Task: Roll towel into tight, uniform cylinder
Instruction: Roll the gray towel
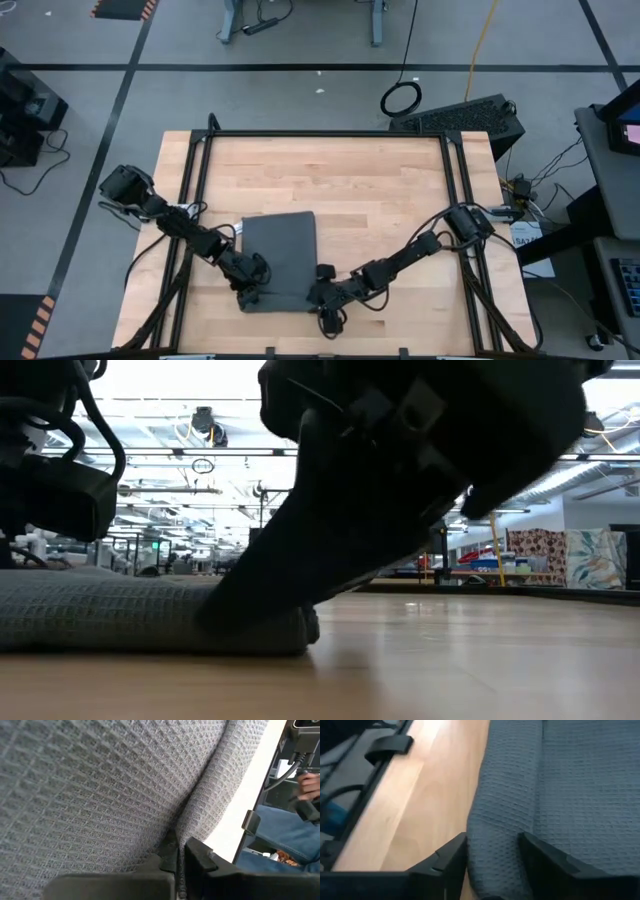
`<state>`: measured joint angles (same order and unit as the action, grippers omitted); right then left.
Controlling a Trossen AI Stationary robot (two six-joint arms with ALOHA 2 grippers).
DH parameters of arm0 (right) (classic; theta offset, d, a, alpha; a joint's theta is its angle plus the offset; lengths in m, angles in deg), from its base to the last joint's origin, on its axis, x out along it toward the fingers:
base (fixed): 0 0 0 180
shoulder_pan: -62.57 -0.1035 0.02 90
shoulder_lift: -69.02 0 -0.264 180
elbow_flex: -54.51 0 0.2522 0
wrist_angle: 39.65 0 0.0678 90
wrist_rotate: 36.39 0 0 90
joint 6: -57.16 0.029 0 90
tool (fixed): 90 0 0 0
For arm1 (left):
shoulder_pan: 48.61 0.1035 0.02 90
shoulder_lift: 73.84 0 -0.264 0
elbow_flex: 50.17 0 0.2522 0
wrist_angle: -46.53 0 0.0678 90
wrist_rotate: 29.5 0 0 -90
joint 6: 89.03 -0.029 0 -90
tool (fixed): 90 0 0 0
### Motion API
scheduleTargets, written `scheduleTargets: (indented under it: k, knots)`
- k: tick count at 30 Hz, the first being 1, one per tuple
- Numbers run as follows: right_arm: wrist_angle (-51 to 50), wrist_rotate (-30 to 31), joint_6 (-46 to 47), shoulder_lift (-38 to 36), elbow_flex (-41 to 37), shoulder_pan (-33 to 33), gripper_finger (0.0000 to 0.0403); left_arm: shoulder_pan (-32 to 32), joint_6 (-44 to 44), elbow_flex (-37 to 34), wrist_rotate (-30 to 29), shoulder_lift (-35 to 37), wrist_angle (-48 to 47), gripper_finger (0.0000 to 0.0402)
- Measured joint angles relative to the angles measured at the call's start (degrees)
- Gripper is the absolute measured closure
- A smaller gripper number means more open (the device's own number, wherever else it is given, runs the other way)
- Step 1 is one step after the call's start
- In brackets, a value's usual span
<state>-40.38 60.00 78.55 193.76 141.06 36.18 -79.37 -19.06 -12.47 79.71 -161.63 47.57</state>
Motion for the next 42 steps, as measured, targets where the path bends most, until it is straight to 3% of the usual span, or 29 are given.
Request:
scheduleTargets:
  k: [4,11,15,18,21,24,26,35,39,42]
  knots:
    - [1.2,-3.0,3.0,0.8,0.1,0.3,0.0259,-0.1,-0.3,-0.3,-0.2,2.2,-1.1,0.0352]
    - [0.8,-3.9,8.9,0.7,0.1,0.2,0.0331,0.0,0.2,-0.3,2.6,11.3,-7.6,0.0234]
    - [1.5,-6.9,13.2,0.7,0.0,0.4,0.0372,-0.6,0.2,-0.2,3.9,18.2,-8.6,0.0201]
    - [1.8,-8.7,16.7,0.7,0.0,0.7,0.0395,-3.9,-4.1,0.8,-2.7,22.7,-7.7,0.0198]
    - [1.9,-9.8,20.0,0.7,0.0,1.3,0.0394,-10.4,-15.1,2.7,-14.8,24.3,-7.2,0.0197]
    - [2.0,-9.8,22.3,0.7,0.0,1.7,0.0389,-16.4,-24.0,3.4,-26.2,22.6,-5.3,0.019]
    - [2.2,-9.8,22.8,0.7,0.0,2.1,0.0389,-18.5,-25.4,3.7,-31.0,20.3,-4.3,0.0178]
    - [1.8,-9.7,25.0,0.6,0.0,2.7,0.0397,-23.2,-28.9,4.2,-35.5,7.3,-2.9,0.0101]
    - [1.6,-9.5,25.4,0.6,0.1,2.7,0.0397,-24.8,-31.8,4.2,-41.4,3.2,-3.4,0.0096]
    - [1.4,-9.3,26.5,0.6,0.1,2.8,0.0398,-24.8,-33.3,4.2,-41.5,0.7,-3.9,0.0096]
